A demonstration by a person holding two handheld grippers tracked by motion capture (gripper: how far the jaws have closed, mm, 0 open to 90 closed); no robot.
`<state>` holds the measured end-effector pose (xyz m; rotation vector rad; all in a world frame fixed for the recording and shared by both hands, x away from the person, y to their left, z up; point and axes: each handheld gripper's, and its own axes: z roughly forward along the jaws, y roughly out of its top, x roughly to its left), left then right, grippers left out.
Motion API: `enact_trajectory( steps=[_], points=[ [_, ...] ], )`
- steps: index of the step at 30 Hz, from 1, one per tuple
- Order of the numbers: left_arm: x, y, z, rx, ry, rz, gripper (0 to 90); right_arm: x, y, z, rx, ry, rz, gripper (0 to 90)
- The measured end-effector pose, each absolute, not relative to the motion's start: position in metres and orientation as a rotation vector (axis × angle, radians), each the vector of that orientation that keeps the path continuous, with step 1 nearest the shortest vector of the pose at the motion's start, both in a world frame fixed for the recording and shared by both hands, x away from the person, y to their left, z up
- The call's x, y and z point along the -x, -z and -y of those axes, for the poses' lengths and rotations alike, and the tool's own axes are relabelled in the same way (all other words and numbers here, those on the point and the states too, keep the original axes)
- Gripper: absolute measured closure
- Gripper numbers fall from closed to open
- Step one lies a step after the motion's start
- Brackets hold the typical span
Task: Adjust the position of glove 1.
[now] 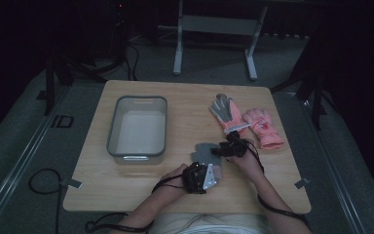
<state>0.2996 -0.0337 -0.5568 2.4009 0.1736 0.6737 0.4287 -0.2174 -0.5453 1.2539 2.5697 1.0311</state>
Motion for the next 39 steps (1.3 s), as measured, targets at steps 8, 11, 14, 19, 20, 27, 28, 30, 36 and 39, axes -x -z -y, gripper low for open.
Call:
enact_trajectory(
  steps=[8, 11, 14, 19, 20, 27, 28, 30, 36, 39],
  points=[
    [-0.311, 0.552, 0.023, -2.357, -0.531, -0.233, 68.3, -0.433, 0.549, 0.204, -1.273, -1.165, -2.680, 65.3],
    [-0.312, 0.551, 0.022, -2.353, -0.505, -0.253, 69.0, -0.436, 0.550, 0.202, -1.288, -1.187, -2.705, 68.2],
    [-0.315, 0.550, 0.018, -2.341, -0.467, -0.292, 69.7, -0.435, 0.547, 0.199, -1.266, -1.189, -2.700, 71.6],
    [-0.322, 0.538, 0.014, -2.364, -0.407, -0.318, 70.6, -0.434, 0.529, 0.205, -1.262, -1.281, -2.666, 72.7],
    [-0.323, 0.536, 0.013, -2.361, -0.401, -0.317, 70.8, -0.434, 0.526, 0.204, -1.256, -1.278, -2.664, 72.7],
    [-0.327, 0.505, 0.002, -2.359, -0.415, -0.278, 70.9, -0.433, 0.504, 0.205, -1.223, -1.332, -2.623, 72.9],
    [-0.328, 0.495, 0.000, -2.368, -0.424, -0.260, 70.9, -0.432, 0.495, 0.203, -1.213, -1.346, -2.611, 72.9],
    [-0.329, 0.490, -0.002, -2.369, -0.428, -0.258, 70.9, -0.433, 0.487, 0.201, -1.211, -1.350, -2.602, 73.0],
    [-0.336, 0.464, -0.014, -2.397, -0.447, -0.232, 70.8, -0.437, 0.468, 0.193, -1.188, -1.377, -2.581, 73.0],
    [-0.338, 0.456, -0.019, -2.411, -0.453, -0.228, 70.8, -0.439, 0.462, 0.187, -1.175, -1.382, -2.581, 73.0]
  ],
)
